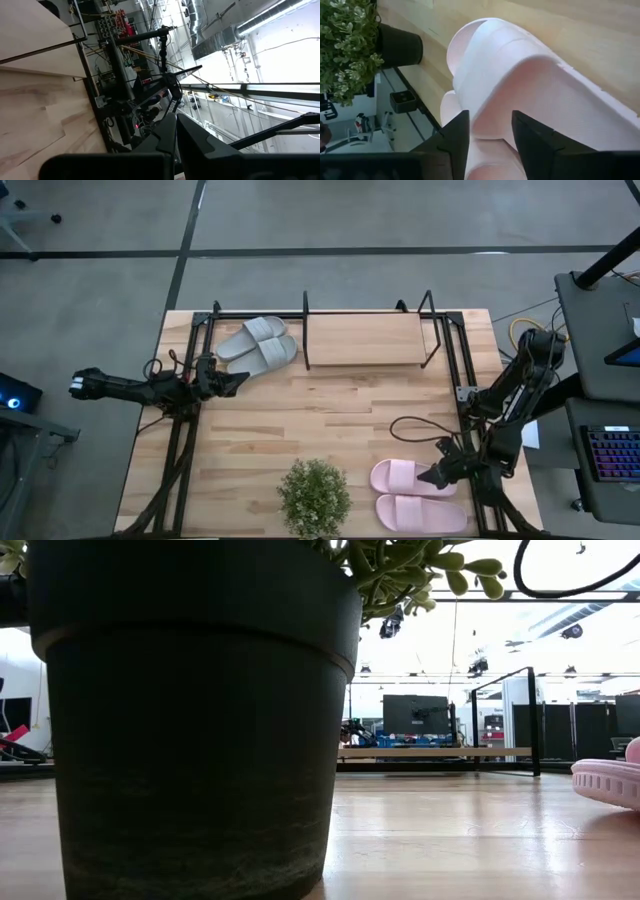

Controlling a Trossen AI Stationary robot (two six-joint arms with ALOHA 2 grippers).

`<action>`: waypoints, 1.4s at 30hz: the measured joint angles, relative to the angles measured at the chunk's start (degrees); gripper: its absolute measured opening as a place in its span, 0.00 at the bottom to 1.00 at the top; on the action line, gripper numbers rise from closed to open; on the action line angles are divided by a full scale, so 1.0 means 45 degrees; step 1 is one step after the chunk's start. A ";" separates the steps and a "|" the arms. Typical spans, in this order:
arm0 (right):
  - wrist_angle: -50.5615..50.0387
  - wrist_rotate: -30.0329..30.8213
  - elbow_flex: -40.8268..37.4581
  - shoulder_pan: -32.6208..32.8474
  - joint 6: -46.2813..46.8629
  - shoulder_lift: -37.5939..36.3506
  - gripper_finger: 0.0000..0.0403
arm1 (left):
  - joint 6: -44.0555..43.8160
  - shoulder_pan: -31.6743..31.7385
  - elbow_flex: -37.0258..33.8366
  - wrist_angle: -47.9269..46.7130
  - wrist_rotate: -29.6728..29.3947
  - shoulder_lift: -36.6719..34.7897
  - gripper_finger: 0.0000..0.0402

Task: Pick and place slides into the shelf
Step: Put the top pink slipper on the shelf

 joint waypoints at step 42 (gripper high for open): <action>0.2745 0.0568 -0.0145 -0.1010 -0.0772 0.1564 0.15 | 0.0034 -0.0001 0.0000 0.0006 0.0010 -0.0005 0.00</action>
